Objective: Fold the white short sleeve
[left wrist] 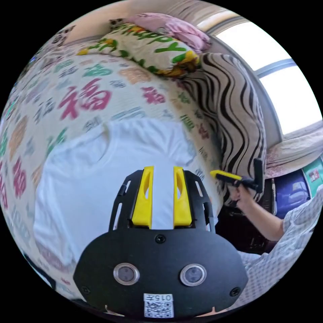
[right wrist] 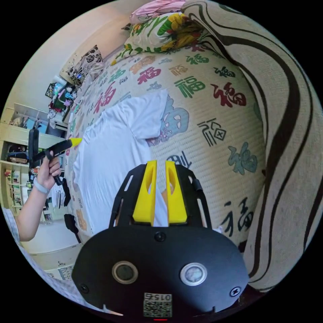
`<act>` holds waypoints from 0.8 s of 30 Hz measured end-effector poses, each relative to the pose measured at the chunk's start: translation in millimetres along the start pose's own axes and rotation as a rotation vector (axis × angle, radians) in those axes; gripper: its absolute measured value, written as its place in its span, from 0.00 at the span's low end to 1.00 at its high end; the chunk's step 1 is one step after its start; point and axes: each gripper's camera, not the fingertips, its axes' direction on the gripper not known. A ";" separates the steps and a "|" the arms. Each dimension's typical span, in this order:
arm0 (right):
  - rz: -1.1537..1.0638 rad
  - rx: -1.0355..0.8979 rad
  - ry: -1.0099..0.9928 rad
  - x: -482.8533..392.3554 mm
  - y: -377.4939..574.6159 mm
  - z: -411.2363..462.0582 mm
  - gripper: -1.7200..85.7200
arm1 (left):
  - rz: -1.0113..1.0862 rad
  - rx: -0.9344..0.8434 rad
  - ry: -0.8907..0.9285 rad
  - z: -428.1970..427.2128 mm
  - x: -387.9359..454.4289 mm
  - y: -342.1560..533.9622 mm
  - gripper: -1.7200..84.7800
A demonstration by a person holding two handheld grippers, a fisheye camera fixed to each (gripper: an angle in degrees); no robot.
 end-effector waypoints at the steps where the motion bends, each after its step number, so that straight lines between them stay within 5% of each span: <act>1: 0.010 0.009 -0.033 1.5 -15.1 5.0 0.08 | 0.040 -0.008 0.037 26.8 13.2 -35.7 0.13; 7: 0.111 -0.003 -0.190 19.8 -53.4 24.1 0.09 | 0.163 -0.134 -0.045 149.0 66.3 -142.5 0.14; 15: 0.207 -0.024 -0.349 37.6 -55.7 36.0 0.06 | 0.183 -0.303 -0.234 256.9 76.4 -175.1 0.07; 19: 0.201 0.005 -0.419 43.2 -52.3 27.2 0.03 | 0.162 -0.265 -0.202 253.6 63.9 -177.3 0.03; 24: 0.019 0.057 -0.399 28.3 -51.1 -9.3 0.02 | 0.078 -0.008 -0.067 181.0 29.2 -153.3 0.02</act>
